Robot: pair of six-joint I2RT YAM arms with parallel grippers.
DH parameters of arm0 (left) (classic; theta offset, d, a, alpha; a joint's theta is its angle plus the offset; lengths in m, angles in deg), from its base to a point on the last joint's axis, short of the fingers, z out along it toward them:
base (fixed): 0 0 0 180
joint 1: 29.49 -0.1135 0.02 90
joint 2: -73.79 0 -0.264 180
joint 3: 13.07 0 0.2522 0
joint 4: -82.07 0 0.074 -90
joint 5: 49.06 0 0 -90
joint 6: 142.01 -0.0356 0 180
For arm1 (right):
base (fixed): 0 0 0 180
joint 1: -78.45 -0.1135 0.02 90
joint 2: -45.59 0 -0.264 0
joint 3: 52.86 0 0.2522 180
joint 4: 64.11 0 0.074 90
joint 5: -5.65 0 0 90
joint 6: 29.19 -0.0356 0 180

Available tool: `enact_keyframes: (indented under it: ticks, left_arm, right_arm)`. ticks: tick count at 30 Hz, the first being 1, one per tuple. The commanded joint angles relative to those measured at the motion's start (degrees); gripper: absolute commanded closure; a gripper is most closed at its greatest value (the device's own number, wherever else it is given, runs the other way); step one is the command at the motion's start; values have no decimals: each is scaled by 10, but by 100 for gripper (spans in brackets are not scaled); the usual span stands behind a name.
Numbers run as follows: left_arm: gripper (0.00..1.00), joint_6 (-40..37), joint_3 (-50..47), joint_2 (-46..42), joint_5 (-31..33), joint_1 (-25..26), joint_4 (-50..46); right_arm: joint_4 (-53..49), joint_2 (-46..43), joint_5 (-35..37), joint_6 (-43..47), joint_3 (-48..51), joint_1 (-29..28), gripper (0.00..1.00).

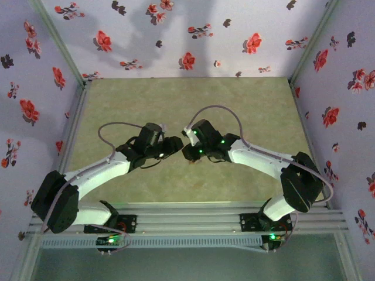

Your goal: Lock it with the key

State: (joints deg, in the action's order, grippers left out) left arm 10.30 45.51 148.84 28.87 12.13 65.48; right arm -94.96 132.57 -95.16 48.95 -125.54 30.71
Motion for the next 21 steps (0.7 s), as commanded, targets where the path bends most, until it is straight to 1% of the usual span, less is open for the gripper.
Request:
enact_keyframes:
  ticks: [1,18,21]
  left_arm:
    - [58,4,-10,4,-6,4,16]
    - [69,1,-15,2,-7,4,16]
    - [72,-1,-15,0,-5,4,13]
  right_arm:
    - [18,-16,-10,-3,6,-5,80]
    - [17,-13,-11,-4,7,-5,80]
    - [18,-13,-12,-4,7,-5,80]
